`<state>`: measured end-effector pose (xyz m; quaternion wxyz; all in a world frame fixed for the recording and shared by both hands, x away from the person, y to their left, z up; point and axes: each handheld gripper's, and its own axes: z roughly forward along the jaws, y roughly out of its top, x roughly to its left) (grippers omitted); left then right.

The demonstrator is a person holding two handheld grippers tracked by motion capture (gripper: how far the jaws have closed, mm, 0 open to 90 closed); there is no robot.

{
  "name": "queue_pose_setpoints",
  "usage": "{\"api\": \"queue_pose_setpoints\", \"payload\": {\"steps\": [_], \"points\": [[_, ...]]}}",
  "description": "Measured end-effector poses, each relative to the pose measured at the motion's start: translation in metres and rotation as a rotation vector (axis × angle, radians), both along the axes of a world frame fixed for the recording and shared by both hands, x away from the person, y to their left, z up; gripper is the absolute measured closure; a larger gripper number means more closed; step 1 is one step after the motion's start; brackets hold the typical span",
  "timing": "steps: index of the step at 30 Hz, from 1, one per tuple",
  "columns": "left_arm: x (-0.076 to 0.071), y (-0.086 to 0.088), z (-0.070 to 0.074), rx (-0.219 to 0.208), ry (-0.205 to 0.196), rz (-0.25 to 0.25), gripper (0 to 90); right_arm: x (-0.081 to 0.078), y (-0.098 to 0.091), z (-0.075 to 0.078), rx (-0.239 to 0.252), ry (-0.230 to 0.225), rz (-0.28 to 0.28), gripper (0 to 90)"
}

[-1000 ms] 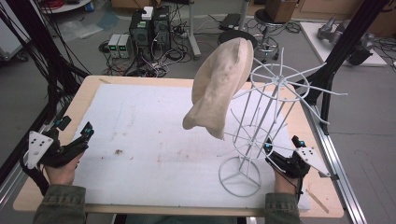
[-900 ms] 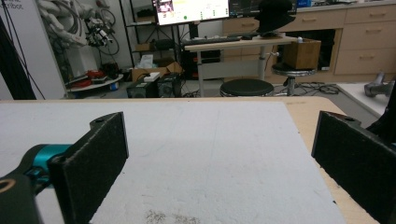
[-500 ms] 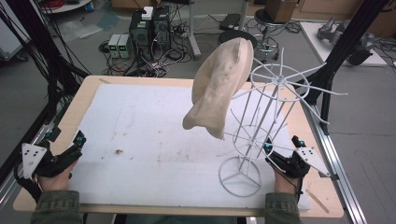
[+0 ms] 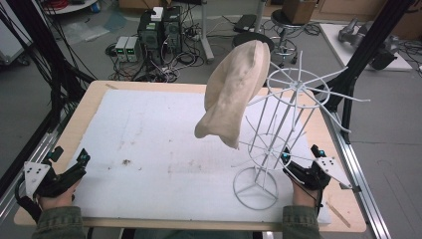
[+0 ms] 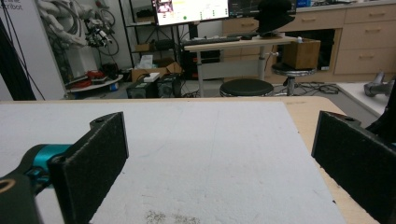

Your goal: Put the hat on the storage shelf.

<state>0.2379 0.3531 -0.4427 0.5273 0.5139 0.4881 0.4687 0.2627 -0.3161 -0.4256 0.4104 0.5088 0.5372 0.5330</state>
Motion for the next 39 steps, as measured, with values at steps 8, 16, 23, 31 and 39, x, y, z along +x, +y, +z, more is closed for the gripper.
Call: {"api": "queue_pose_setpoints", "payload": {"steps": [8,16,23,31,39], "points": [[-0.003,-0.0003,0.001,0.0,-0.014,0.003,22.5,0.0001,0.0003,-0.0002,-0.001,-0.002,0.001,2.9],[-0.0055,0.0034,0.001,-0.016,-0.018,0.013,23.0,-0.0014,0.0007,0.0004,0.006,-0.004,0.0,2.9],[-0.0063,0.0041,0.0007,-0.025,-0.018,0.014,23.5,-0.0005,0.0002,0.0001,0.008,0.0,0.002,2.9],[-0.0054,0.0035,0.0003,-0.025,-0.015,0.007,23.8,-0.0006,-0.0001,0.0,0.012,0.006,0.002,2.9],[-0.0047,0.004,-0.0003,-0.032,-0.013,0.001,24.1,0.0006,-0.0001,-0.0004,0.014,0.009,0.003,2.9]]}}
